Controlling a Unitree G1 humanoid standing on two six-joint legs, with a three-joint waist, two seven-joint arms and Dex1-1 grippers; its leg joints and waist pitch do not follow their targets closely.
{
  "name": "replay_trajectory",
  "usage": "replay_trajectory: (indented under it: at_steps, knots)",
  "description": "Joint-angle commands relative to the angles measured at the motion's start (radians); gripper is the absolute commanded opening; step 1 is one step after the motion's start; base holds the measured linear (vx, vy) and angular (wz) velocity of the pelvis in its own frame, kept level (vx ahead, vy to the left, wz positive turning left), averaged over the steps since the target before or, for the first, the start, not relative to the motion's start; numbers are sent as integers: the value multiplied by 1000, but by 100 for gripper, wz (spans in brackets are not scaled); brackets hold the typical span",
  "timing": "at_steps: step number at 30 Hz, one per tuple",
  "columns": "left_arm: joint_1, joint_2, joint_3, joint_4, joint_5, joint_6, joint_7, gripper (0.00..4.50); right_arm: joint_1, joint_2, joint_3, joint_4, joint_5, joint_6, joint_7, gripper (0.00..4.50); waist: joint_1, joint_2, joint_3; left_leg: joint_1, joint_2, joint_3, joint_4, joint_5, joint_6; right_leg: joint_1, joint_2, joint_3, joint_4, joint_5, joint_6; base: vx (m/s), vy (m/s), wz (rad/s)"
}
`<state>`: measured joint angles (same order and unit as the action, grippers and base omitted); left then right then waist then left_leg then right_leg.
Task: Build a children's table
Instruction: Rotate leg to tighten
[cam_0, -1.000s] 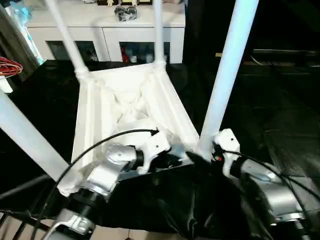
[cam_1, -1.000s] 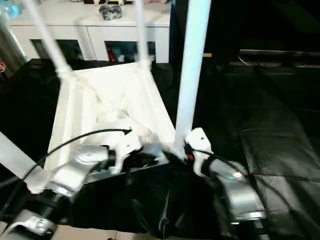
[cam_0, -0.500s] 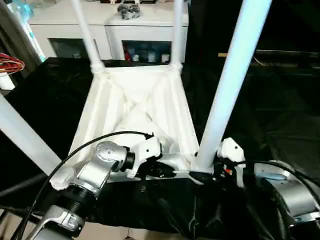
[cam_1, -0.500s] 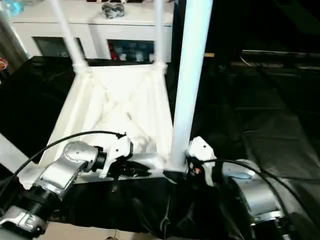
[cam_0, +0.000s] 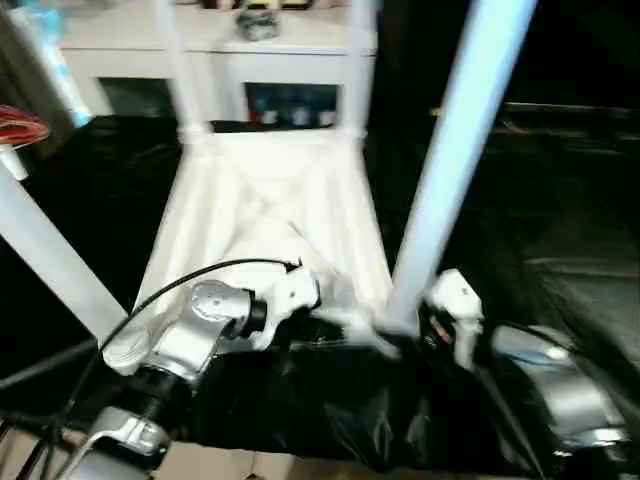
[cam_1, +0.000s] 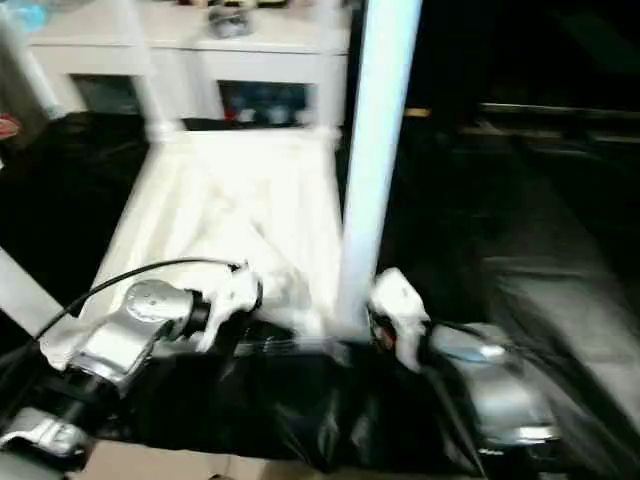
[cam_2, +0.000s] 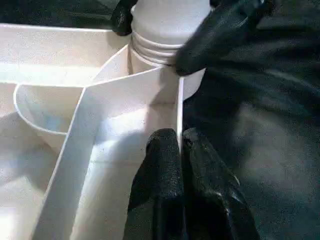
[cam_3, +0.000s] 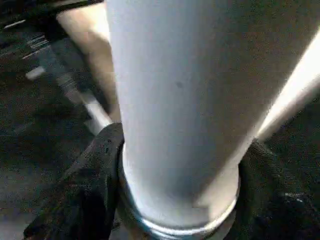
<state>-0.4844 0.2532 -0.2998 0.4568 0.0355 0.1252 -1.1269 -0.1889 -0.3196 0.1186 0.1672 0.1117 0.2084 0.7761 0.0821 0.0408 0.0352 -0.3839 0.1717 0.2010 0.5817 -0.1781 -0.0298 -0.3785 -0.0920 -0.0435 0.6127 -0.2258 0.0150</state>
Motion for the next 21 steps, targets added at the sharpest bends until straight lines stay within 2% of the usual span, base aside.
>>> replay_trajectory:
  at_steps: [1,2,5,8,10,13,16,18,21]
  knots:
    - [-7,-75,-35,-19,-7,15,59,0,-7,73,28,42,-14,38,-111,268,-4,-11,-38,21,64,-39,-86,-304,-4,24,-64,36,-88,-255,-210,0,0,0]
    - [-4,-97,-34,-21,-2,24,93,0,-6,108,20,48,-12,48,-158,268,-10,-14,-38,22,62,-39,-87,-324,-12,22,-64,38,-93,-280,-193,0,0,0]
    - [6,-137,-41,-35,5,40,139,0,-3,176,9,54,-14,64,-242,268,-12,-13,-38,22,61,-37,-86,-314,-8,19,-65,42,-96,-274,-185,0,0,0]
    - [17,-181,-52,-50,12,56,186,0,3,228,26,50,-28,55,-273,268,-15,-13,-40,21,62,-37,-87,-301,-8,19,-63,42,-96,-254,-180,0,0,0]
    - [23,-201,-61,-59,11,61,193,0,7,237,38,40,-28,34,-258,323,-15,-11,-42,19,60,-37,-84,-285,5,21,-63,42,-93,-218,-182,0,0,0]
    - [28,-196,-72,-70,8,60,173,0,8,220,37,24,-9,40,-227,343,-15,-10,-44,17,59,-36,-82,-266,19,24,-61,41,-91,-183,-186,0,0,0]
    - [30,-169,-67,-80,2,56,138,0,11,165,50,4,-26,33,-179,379,-12,-6,-46,16,60,-34,-77,-232,40,25,-60,40,-87,-131,-194,0,0,0]
    - [29,-157,-66,-83,0,54,126,0,13,145,54,-4,-27,34,-150,379,-9,-8,-47,14,59,-34,-74,-220,49,28,-60,40,-84,-107,-201,0,0,0]
    - [33,-103,-64,-100,-13,41,49,0,21,62,58,-39,-2,13,-25,379,-2,-10,-48,15,60,-32,-71,-204,64,29,-61,39,-82,-85,-206,0,0,0]
